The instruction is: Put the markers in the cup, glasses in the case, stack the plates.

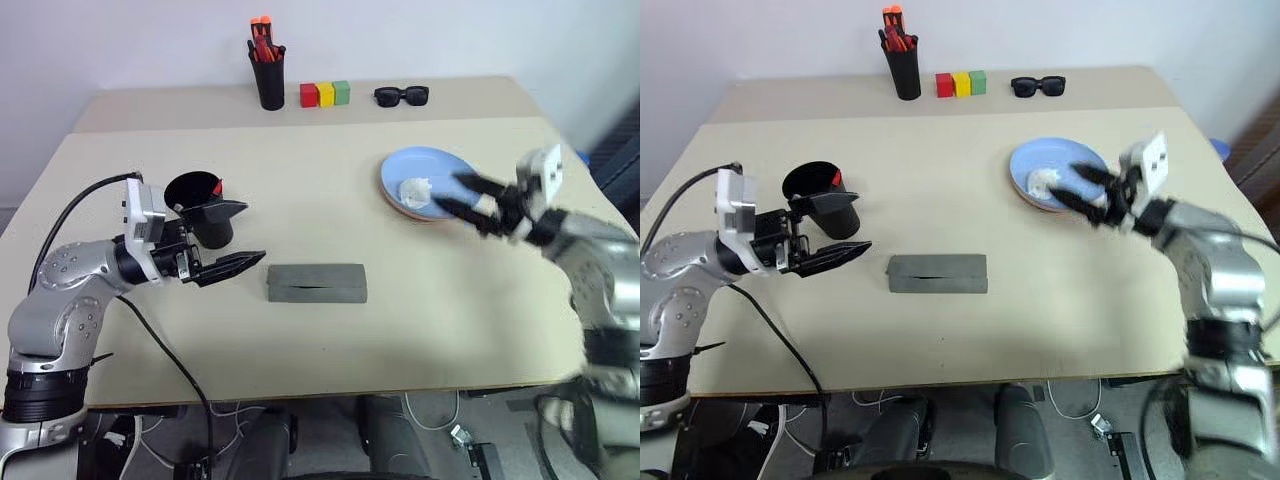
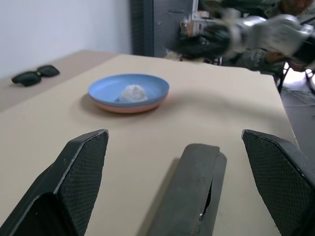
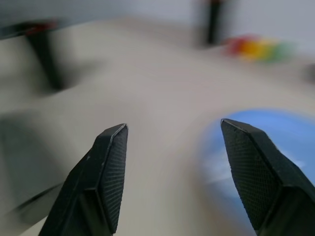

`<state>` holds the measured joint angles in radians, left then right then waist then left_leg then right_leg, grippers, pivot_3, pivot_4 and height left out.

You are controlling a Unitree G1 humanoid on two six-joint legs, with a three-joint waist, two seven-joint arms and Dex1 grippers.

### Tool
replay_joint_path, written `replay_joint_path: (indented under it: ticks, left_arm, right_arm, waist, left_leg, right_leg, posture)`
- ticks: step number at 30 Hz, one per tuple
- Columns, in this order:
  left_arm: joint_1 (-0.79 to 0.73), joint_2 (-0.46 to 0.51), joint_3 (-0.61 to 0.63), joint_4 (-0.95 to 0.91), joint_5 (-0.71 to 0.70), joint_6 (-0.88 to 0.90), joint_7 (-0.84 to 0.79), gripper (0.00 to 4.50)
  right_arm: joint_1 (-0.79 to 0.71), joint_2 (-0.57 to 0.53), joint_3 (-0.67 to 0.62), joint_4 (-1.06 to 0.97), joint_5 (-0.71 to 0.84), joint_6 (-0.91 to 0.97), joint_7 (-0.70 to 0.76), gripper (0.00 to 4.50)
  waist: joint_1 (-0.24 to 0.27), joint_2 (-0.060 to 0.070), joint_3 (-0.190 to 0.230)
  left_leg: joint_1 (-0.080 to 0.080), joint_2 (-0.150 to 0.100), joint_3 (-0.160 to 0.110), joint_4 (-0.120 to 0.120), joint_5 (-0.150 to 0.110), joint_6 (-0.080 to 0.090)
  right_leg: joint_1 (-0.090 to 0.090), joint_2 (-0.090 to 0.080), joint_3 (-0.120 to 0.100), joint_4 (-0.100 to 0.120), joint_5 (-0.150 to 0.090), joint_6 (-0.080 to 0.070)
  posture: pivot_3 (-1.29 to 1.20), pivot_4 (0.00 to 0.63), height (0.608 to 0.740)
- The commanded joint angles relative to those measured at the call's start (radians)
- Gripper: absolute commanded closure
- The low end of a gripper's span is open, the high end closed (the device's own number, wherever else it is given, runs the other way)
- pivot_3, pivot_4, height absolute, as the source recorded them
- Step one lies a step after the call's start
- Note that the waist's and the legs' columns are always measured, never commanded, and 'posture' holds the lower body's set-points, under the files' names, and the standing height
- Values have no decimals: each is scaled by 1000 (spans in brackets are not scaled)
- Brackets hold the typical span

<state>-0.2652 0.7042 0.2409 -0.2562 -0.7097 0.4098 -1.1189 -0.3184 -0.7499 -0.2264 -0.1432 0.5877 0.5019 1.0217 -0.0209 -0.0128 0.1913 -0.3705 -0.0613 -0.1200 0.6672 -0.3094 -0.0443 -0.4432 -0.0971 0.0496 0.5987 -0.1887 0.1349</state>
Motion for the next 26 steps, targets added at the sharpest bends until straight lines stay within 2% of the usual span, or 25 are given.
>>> replay_joint_path:
  ticks: [1, 8, 15, 26]
  left_arm:
    - [36, -11, -6, -95, -41, 18, 19, 0]
    - [65, -19, -40, -95, -26, -3, -2, 0]
    - [27, -32, -78, -55, -4, -28, -21, 0]
    - [-23, -63, -105, 19, 34, -86, -54, 0]
  right_arm:
    - [44, -34, -62, -137, 94, 33, 34, 1475]
    - [157, -82, -115, -215, 119, 13, 80, 1475]
    - [212, -103, -165, -257, 138, 17, 70, 1475]
    - [209, -138, -172, -271, 152, 35, 54, 1475]
  waist:
    - [-1, 0, 0]
    - [12, 0, 0]
    - [7, 0, 0]
    - [9, 0, 0]
  left_leg:
    - [1, 0, 2, 0, 0, 0]
    - [15, 2, 2, -1, -1, 1]
    - [16, 2, 2, -1, -1, 1]
    - [15, 2, 2, 0, -1, 1]
  right_leg:
    - [0, 0, 1, 0, 0, 0]
    - [15, 2, 1, -2, 0, -1]
    - [16, 2, 1, -3, 0, -1]
    - [16, 2, 1, -3, 0, -1]
  posture:
    - [0, 150, 740]
    - [0, 150, 740]
    - [0, 150, 740]
    - [0, 150, 740]
